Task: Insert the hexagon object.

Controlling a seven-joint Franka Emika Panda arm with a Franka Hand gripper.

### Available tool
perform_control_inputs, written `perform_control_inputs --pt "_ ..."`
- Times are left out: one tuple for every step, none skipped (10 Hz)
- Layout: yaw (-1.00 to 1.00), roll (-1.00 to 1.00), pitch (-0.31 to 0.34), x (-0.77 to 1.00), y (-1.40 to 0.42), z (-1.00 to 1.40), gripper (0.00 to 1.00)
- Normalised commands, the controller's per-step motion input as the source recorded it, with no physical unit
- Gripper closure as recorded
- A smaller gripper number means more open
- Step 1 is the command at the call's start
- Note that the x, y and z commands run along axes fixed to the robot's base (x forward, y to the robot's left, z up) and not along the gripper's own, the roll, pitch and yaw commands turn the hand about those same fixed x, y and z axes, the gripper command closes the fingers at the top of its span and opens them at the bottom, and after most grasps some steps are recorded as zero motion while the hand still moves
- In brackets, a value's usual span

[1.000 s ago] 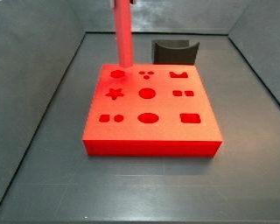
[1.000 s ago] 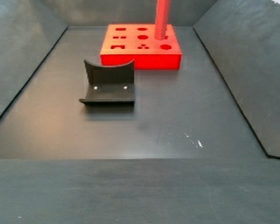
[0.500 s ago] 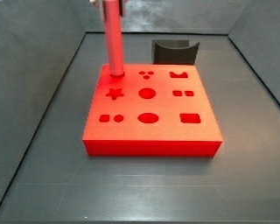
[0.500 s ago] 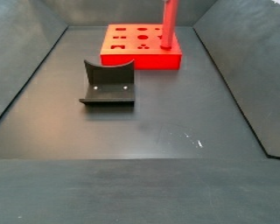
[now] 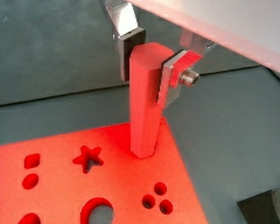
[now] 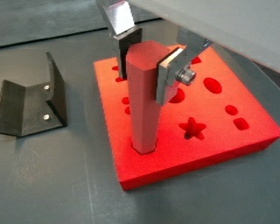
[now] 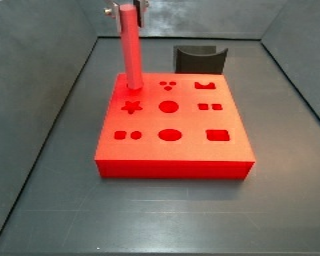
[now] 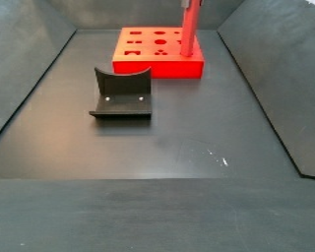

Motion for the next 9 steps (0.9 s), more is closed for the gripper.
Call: perform_control_inputs --pt "0.09 0.00 -0.020 0.00 0.00 -0.04 1.00" --pt "0.05 -0.03 0.000 0.00 0.16 0.00 1.00" --pt "0.01 0.09 -0.034 0.05 0.00 -0.91 1.00" --pt "0.00 0.11 -0.003 0.17 0.00 -1.00 1.00" --pt "0.00 0.00 -0.050 0.14 0.00 -1.00 1.00" --pt "0.00 0.01 -0.059 0.14 0.00 -1.00 1.00" --pt "0.00 0.01 -0.013 0.18 0.00 -1.00 1.00" --pt "0.00 0.05 0.000 0.15 0.00 -1.00 1.00" --pt "0.00 0.07 0.000 0.07 0.00 -0.79 1.00"
